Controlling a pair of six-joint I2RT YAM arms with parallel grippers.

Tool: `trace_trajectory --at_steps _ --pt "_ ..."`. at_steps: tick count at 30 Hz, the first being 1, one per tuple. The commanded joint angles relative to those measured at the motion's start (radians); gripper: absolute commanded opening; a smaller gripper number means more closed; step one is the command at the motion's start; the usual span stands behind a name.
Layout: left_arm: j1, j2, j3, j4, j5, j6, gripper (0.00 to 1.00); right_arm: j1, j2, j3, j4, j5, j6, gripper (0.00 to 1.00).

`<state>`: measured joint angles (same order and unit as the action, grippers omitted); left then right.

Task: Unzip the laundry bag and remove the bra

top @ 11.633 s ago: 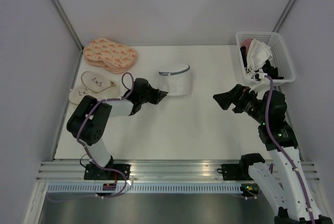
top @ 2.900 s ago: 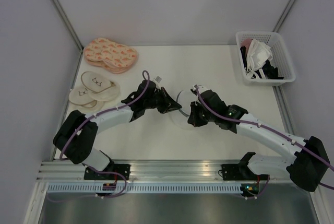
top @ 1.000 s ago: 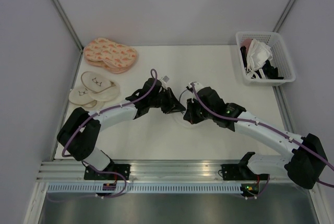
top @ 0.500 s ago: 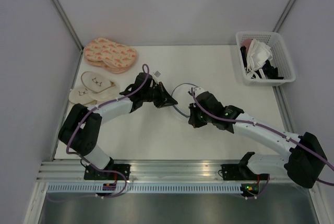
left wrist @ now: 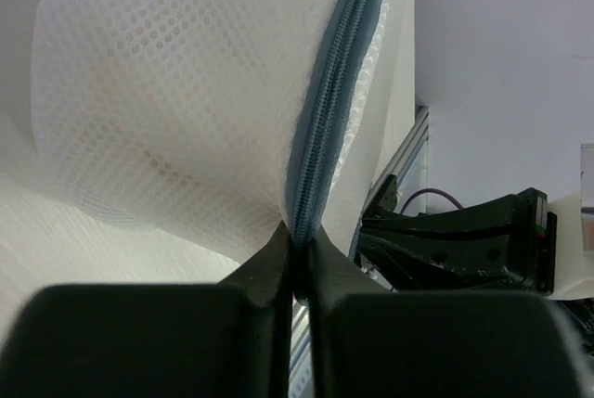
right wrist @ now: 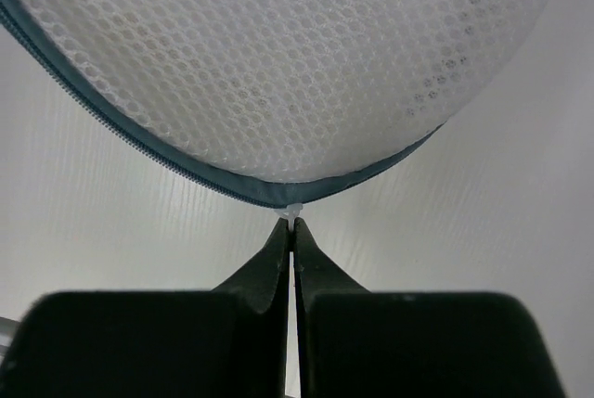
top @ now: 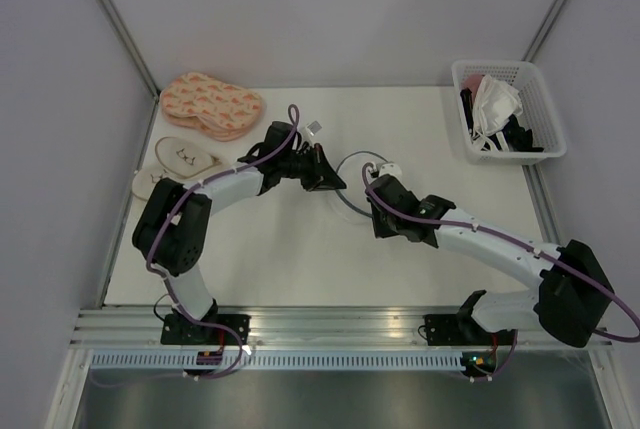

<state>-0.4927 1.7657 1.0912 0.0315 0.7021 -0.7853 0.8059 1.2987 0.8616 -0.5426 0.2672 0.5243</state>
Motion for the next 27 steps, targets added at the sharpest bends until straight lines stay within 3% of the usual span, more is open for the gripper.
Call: trace_trajectory --at_steps 1,2,3,6,7,13,17,22,25,27 --pt "0.011 0.011 0.088 0.016 -0.025 0.072 0.2 0.004 -0.05 0.036 0.0 0.001 0.0 0.0" --pt "0.013 0.008 0.094 0.001 -0.054 0.061 0.38 0.004 -0.061 0.031 0.007 -0.011 -0.001 0.0" --pt "0.013 -0.021 0.098 -0.01 -0.123 0.04 0.65 0.003 -0.07 0.03 0.016 -0.02 -0.004 0.0" --pt "0.002 -0.136 0.03 -0.025 -0.281 -0.026 0.96 0.004 -0.099 0.027 0.032 -0.068 -0.017 0.0" --pt "0.0 -0.168 -0.017 -0.025 -0.314 -0.041 0.99 0.004 -0.107 0.025 0.039 -0.098 -0.027 0.0" --pt "-0.076 -0.319 -0.149 -0.07 -0.372 -0.149 1.0 0.004 -0.116 -0.002 0.151 -0.255 -0.073 0.0" --pt "-0.151 -0.298 -0.163 -0.07 -0.36 -0.198 1.0 0.004 -0.105 -0.027 0.254 -0.404 -0.092 0.0" --pt "-0.211 -0.216 -0.142 -0.067 -0.332 -0.232 0.98 0.004 -0.043 -0.015 0.293 -0.439 -0.096 0.0" --pt "-0.218 -0.196 -0.149 -0.053 -0.337 -0.235 0.86 0.003 -0.032 -0.009 0.293 -0.431 -0.095 0.0" --pt "-0.218 -0.196 -0.152 -0.047 -0.348 -0.223 0.7 0.004 -0.035 -0.01 0.29 -0.43 -0.095 0.0"
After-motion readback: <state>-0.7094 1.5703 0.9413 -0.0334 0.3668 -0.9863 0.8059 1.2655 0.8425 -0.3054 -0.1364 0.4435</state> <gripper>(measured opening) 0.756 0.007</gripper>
